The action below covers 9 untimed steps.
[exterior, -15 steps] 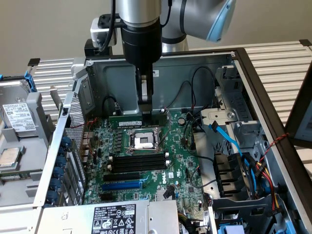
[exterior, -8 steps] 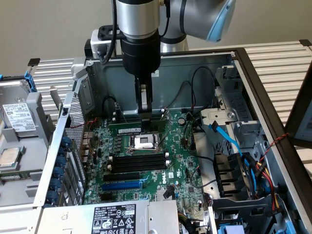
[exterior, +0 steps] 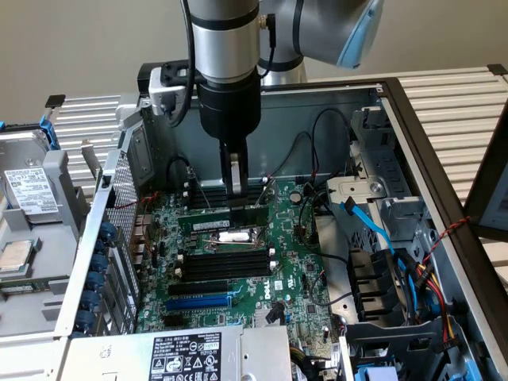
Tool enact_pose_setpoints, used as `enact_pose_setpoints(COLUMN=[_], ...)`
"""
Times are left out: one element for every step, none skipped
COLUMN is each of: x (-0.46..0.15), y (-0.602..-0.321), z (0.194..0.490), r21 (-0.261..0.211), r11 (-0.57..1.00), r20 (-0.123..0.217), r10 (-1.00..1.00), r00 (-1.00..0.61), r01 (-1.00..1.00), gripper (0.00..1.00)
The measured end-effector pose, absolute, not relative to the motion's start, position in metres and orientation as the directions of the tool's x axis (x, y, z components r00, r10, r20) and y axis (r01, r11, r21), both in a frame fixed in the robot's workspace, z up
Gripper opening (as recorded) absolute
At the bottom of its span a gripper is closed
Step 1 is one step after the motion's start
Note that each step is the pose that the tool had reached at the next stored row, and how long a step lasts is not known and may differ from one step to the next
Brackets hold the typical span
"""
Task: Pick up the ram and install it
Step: 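Insert the ram into the slot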
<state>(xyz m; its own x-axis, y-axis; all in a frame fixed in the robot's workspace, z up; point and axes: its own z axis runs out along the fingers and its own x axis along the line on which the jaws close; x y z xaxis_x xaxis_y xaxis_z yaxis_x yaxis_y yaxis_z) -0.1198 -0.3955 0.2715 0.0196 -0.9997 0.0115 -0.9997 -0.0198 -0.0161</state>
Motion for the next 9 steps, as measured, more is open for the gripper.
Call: enact_pose_setpoints(x=[-0.120,-0.120,-0.120,-0.120,-0.120,-0.120,-0.120,-0.120,-0.120], y=[-0.397,-0.398,-0.400,-0.402,-0.404,-0.406,-0.407,-0.407,-0.408], z=[0.270,0.268,0.266,0.264,0.262,0.261,0.260,0.258,0.257], r21=[-0.016,-0.016,-0.016,-0.016,-0.016,-0.016,-0.016,-0.016,-0.016], r11=[-0.020,-0.021,-0.021,-0.020,-0.018,-0.015,-0.010,-0.006,-0.001], r20=[0.012,0.012,0.011,0.010,0.009,0.006,0.003,0.000,-0.003], r10=[-1.000,-1.000,-1.000,-1.000,-1.000,-1.000,-1.000,-1.000,-1.000], r00=[0.020,0.020,0.020,0.020,0.018,0.015,0.010,0.006,0.001], r01=[-1.000,-1.000,-1.000,-1.000,-1.000,-1.000,-1.000,-1.000,-1.000], gripper=[0.12,0.12,0.12,0.12,0.12,0.12,0.12,0.12,0.12])
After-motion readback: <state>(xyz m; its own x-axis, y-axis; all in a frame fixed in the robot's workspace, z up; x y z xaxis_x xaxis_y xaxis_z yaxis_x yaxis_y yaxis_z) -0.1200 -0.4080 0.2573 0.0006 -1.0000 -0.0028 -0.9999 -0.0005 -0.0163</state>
